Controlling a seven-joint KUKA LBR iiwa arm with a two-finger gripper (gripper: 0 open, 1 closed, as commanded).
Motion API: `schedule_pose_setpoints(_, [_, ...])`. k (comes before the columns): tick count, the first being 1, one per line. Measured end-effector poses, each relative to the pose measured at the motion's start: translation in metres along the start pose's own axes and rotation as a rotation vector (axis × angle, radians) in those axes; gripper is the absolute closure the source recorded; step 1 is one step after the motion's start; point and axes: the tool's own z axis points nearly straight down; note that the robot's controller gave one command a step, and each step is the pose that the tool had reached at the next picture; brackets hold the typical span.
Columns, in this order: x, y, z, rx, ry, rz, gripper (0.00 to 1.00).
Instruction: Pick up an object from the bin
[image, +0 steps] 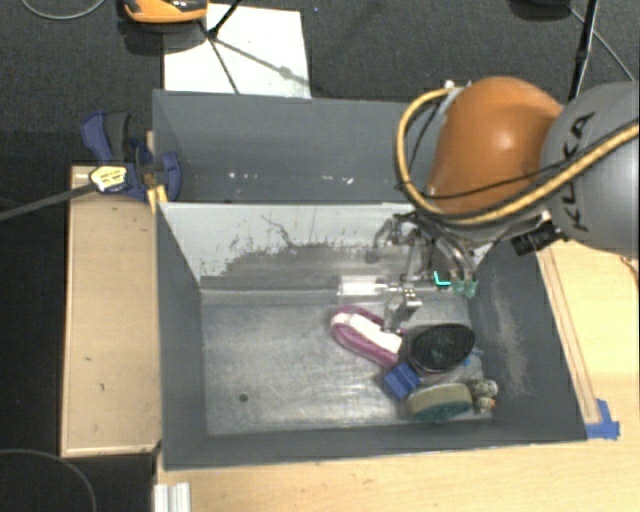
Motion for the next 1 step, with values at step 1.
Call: schedule_pose_setpoints(1, [0.0344,-0.0219,0.1601,-0.003,-0.016,0.442,0.0])
